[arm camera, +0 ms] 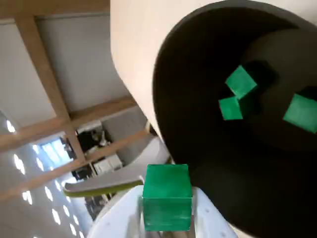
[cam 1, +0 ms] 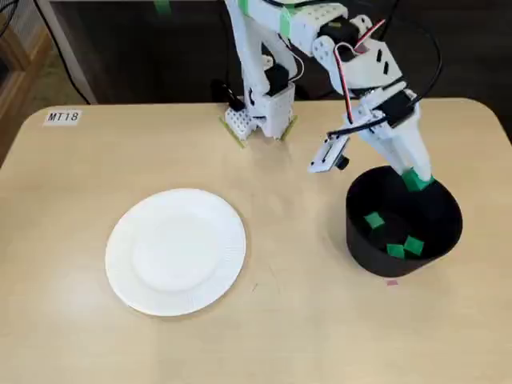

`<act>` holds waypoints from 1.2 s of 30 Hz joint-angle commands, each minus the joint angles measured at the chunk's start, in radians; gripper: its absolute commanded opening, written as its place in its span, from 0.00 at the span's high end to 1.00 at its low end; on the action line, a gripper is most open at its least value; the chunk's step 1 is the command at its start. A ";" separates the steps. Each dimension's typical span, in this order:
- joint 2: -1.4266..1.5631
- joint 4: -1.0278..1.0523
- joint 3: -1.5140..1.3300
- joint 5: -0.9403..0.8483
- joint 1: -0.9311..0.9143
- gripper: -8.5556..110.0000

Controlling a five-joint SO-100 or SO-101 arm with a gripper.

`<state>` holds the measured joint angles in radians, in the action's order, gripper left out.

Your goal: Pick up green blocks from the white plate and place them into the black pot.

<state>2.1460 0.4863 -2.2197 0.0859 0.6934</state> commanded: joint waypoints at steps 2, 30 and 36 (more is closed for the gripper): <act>0.012 0.005 0.002 -0.049 -0.052 0.78; 0.250 0.558 0.081 -0.152 -0.666 0.95; 0.387 0.686 0.009 -0.204 -0.687 0.95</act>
<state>2.4574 1.1428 -2.1936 -0.1012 0.0107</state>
